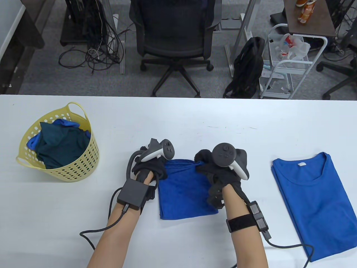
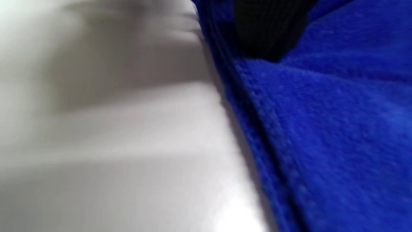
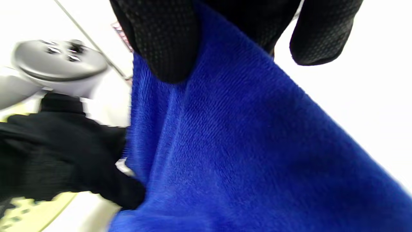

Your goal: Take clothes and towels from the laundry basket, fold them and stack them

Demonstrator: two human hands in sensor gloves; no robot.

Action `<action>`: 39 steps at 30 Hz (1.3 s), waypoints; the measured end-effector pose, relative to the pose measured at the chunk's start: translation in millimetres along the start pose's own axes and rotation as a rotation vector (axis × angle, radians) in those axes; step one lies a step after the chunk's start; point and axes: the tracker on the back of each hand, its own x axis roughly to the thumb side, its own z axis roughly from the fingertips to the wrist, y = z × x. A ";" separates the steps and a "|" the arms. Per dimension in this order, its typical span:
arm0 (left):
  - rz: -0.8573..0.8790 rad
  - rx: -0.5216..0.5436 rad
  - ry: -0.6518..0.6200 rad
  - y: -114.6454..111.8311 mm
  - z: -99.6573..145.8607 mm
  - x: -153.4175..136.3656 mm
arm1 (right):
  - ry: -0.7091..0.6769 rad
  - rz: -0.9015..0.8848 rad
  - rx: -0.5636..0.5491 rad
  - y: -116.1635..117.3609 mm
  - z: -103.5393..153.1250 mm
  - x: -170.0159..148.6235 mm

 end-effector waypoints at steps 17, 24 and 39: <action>0.240 0.433 -0.385 49.8 156.9 4.4 | -0.100 -0.367 -0.041 -67.8 82.6 3.4; 0.619 0.018 -0.645 57.4 90.8 143.6 | 0.586 0.381 -0.299 -152.6 102.3 -23.4; 0.181 0.484 -0.427 6.9 149.2 -2.6 | 0.233 0.303 -0.165 -55.7 81.0 -24.5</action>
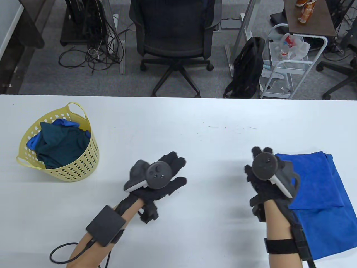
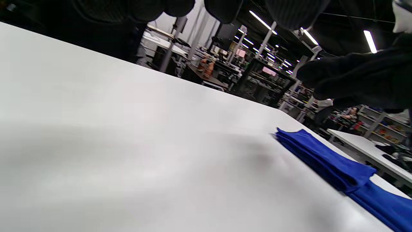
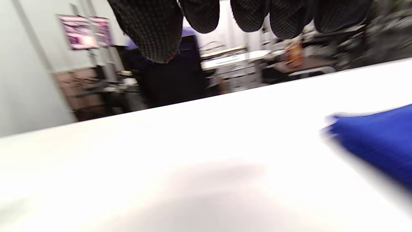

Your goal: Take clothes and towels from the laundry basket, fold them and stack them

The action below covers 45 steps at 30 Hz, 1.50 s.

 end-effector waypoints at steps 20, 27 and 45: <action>-0.245 0.409 0.653 158.1 123.0 -146.2 | -0.228 0.025 0.142 113.5 41.5 113.1; -0.135 -0.313 1.020 149.7 34.8 -238.5 | -0.247 0.067 0.144 117.9 43.1 114.1; -0.437 -0.652 1.068 100.6 -18.5 -244.5 | -0.216 -0.029 0.089 113.2 34.5 94.4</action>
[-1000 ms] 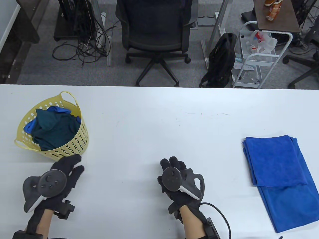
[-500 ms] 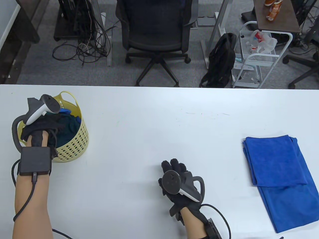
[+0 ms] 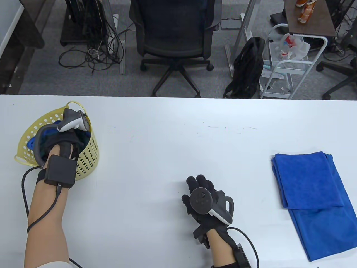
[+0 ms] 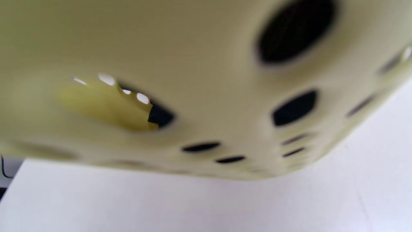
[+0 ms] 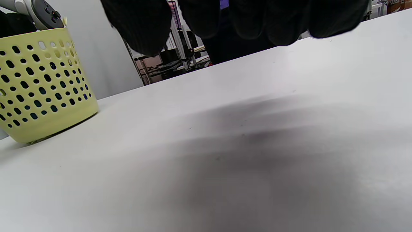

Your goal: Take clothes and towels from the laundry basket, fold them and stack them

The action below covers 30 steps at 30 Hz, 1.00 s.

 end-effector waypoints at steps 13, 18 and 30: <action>0.048 -0.100 0.152 -8.1 -5.9 -13.7 | -0.036 -0.011 -0.019 0.8 1.6 2.8; 0.137 -0.124 0.077 -8.7 -10.1 -16.0 | -0.034 -0.020 -0.024 0.9 1.1 0.3; 0.112 -0.016 0.090 -4.0 -2.5 -18.8 | -0.044 -0.014 -0.028 1.9 0.9 2.7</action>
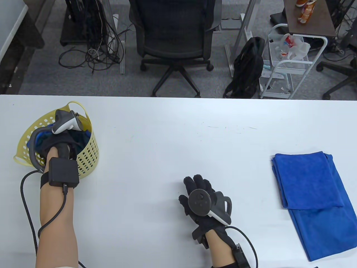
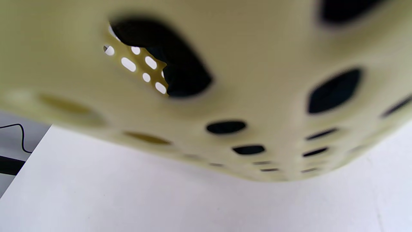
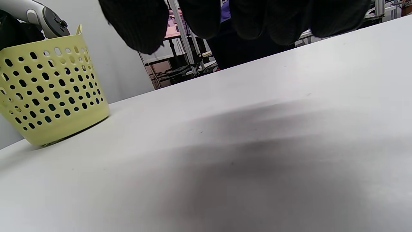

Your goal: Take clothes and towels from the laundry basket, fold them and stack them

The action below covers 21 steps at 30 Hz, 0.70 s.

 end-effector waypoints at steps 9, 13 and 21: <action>-0.038 0.094 0.016 7.4 17.1 3.3 | -0.011 -0.006 -0.006 -0.4 0.1 0.8; -0.043 0.180 0.081 27.6 48.8 -7.2 | -0.009 -0.007 -0.009 -0.6 0.1 -0.1; 0.517 0.745 -0.369 64.0 196.8 -72.7 | -0.016 0.003 -0.022 -2.7 1.6 1.2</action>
